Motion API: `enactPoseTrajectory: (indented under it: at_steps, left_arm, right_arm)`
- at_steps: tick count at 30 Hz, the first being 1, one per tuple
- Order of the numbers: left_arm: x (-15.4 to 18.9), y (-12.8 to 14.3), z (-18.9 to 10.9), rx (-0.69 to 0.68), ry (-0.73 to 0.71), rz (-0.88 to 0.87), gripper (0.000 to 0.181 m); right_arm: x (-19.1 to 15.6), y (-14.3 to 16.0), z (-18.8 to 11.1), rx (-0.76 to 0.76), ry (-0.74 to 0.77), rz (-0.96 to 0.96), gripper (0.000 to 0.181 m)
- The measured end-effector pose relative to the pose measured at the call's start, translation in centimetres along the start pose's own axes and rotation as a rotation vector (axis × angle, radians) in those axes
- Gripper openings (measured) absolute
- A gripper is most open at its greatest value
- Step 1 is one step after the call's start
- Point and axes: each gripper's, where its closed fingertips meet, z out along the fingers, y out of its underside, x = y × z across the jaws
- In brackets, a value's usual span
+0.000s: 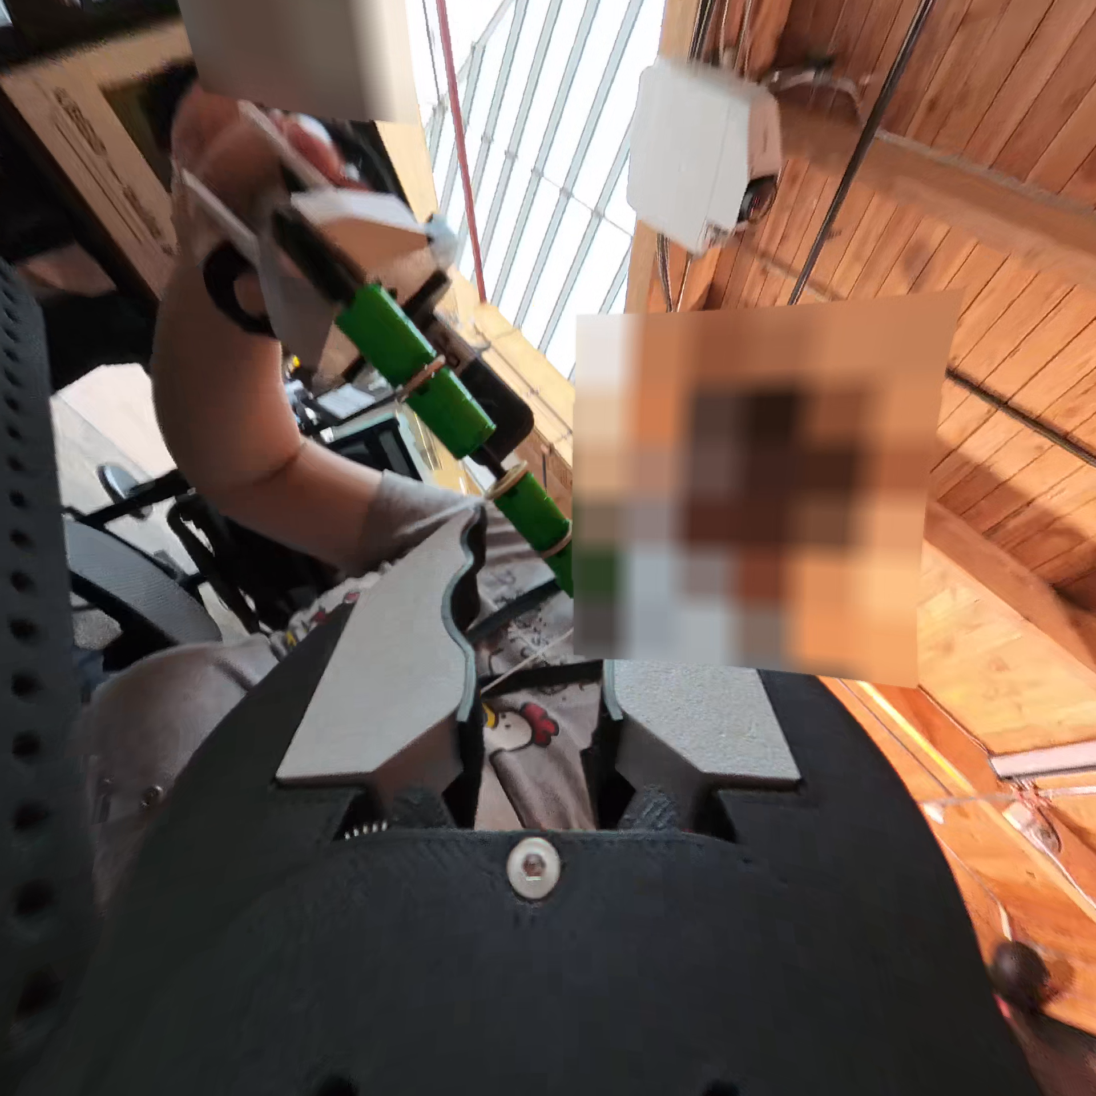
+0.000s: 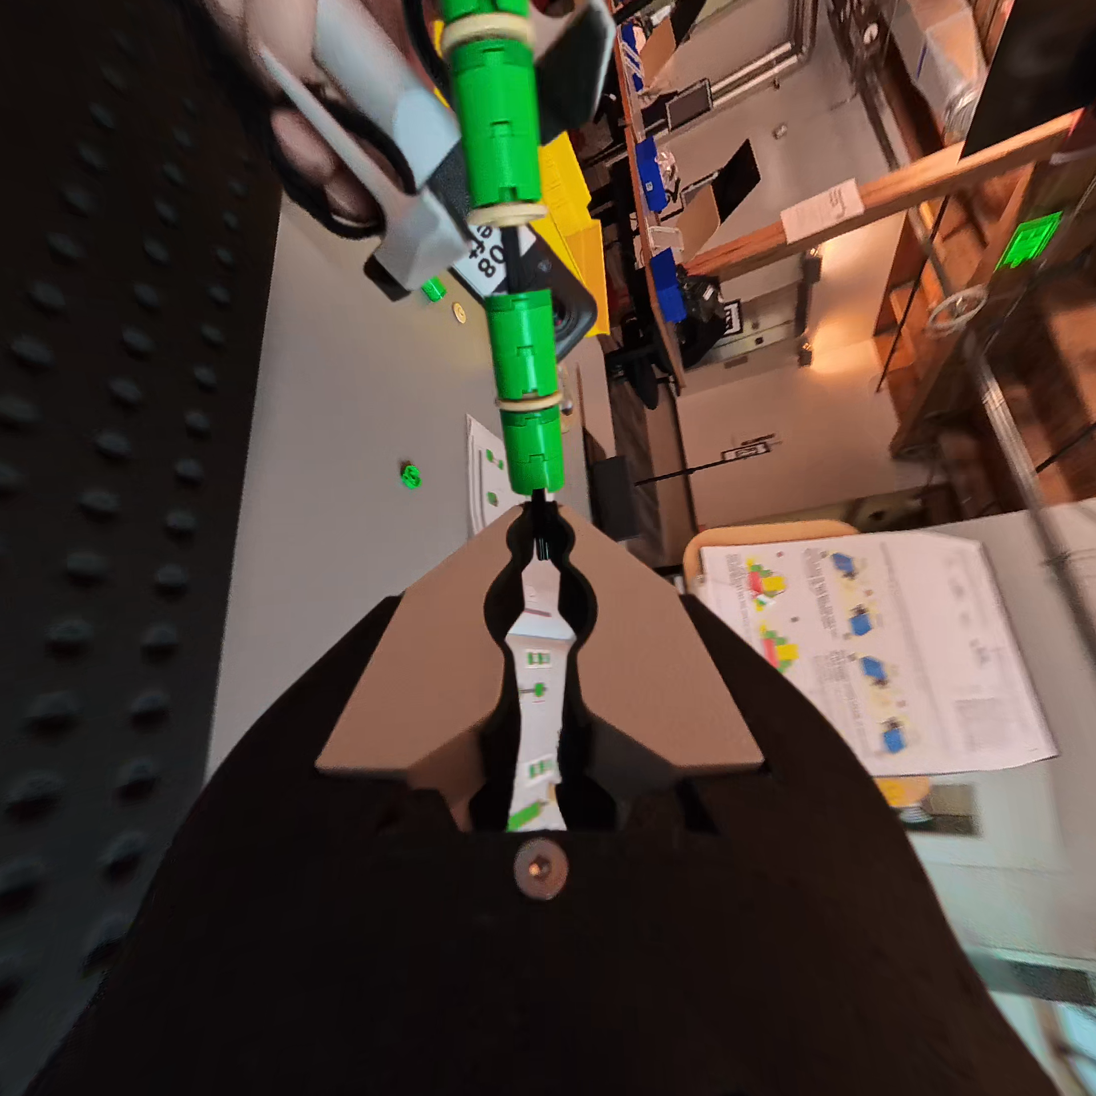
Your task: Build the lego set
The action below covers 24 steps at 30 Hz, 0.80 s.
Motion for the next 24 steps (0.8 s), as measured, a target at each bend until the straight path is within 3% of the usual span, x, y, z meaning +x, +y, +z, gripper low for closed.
enactPoseTrajectory:
  at_steps: [4,7,10,14,17,24]
  left_arm:
    - [0.5,-2.7,-2.5,0.15,-0.067,0.096,0.059]
    - [0.1,-4.2,-4.4,0.237,-0.194,0.233,0.061]
    - [-1.3,-4.7,-5.2,0.258,-0.366,0.383,0.062]
    - [-3.6,-5.9,-5.3,0.242,-0.587,0.572,0.063]
    - [-3.8,-7.3,-4.5,0.242,-0.617,0.664,0.057]
    - [-4.7,-10.7,-2.5,0.233,-0.612,0.693,0.049]
  right_arm:
    - [-0.2,1.0,0.3,0.051,-0.036,0.342,0.002]
    - [-0.7,1.5,0.9,0.121,-0.155,0.774,0.001]
    - [-0.6,1.1,1.2,0.25,-0.331,1.246,0.002]
    - [0.4,1.0,1.2,0.423,-0.472,1.635,0.001]
    - [0.6,1.2,1.3,0.482,-0.517,1.751,0.001]
    - [-0.2,0.6,1.6,0.471,-0.603,1.788,0.001]
